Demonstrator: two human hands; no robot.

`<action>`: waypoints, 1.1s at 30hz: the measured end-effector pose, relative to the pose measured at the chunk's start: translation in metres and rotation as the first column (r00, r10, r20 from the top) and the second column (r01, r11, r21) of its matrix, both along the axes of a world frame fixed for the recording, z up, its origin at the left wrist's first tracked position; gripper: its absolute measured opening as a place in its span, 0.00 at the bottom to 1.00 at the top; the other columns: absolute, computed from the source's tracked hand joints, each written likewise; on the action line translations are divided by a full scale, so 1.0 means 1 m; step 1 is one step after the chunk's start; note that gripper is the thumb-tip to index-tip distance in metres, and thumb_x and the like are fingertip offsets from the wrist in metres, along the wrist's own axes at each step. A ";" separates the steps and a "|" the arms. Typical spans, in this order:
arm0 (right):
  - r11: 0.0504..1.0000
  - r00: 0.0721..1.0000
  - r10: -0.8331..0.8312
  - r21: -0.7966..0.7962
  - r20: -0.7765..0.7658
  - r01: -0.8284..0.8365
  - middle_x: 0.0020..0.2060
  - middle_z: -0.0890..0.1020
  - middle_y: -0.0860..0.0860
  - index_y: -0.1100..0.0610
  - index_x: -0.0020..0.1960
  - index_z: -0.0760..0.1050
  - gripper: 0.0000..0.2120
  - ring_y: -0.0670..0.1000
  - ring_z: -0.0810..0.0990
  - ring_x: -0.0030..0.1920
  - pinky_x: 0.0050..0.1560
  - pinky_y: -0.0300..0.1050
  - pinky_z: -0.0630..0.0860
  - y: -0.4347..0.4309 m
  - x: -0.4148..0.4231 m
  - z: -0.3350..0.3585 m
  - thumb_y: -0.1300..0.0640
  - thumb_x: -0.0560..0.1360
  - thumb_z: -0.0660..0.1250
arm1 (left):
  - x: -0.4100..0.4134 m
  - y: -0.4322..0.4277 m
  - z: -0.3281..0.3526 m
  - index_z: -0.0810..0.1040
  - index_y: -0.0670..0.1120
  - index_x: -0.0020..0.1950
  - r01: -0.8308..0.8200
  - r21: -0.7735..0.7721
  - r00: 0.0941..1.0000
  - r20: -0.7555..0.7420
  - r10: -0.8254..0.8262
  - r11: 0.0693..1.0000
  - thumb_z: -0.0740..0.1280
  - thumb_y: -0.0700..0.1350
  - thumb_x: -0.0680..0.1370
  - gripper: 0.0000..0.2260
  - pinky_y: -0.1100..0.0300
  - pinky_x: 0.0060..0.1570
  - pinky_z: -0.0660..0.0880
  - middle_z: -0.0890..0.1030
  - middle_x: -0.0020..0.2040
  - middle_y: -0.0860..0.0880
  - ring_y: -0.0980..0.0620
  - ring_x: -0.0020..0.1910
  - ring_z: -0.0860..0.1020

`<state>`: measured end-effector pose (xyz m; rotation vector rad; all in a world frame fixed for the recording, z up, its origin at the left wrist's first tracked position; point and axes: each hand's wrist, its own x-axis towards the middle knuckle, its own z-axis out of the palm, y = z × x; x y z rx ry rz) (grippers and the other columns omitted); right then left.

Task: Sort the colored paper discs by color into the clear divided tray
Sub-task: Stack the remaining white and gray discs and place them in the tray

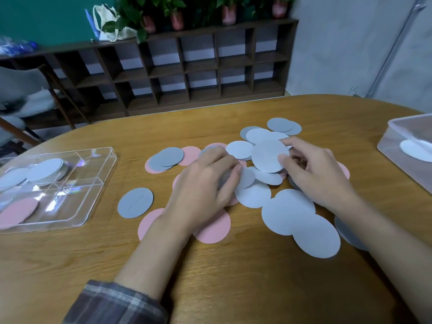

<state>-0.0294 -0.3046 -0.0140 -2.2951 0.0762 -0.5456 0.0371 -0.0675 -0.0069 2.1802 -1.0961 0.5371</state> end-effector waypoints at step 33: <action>0.997 1.000 -0.015 0.073 -0.007 0.015 0.40 0.85 0.46 0.49 0.57 0.78 0.07 0.45 0.82 0.39 0.40 0.36 0.74 0.000 0.001 0.007 0.58 0.83 0.64 | -0.007 -0.027 -0.022 0.83 0.53 0.63 0.058 0.144 0.958 -0.287 -0.014 0.988 0.74 0.60 0.76 0.19 0.52 0.65 0.72 0.83 0.63 0.60 0.57 0.64 0.75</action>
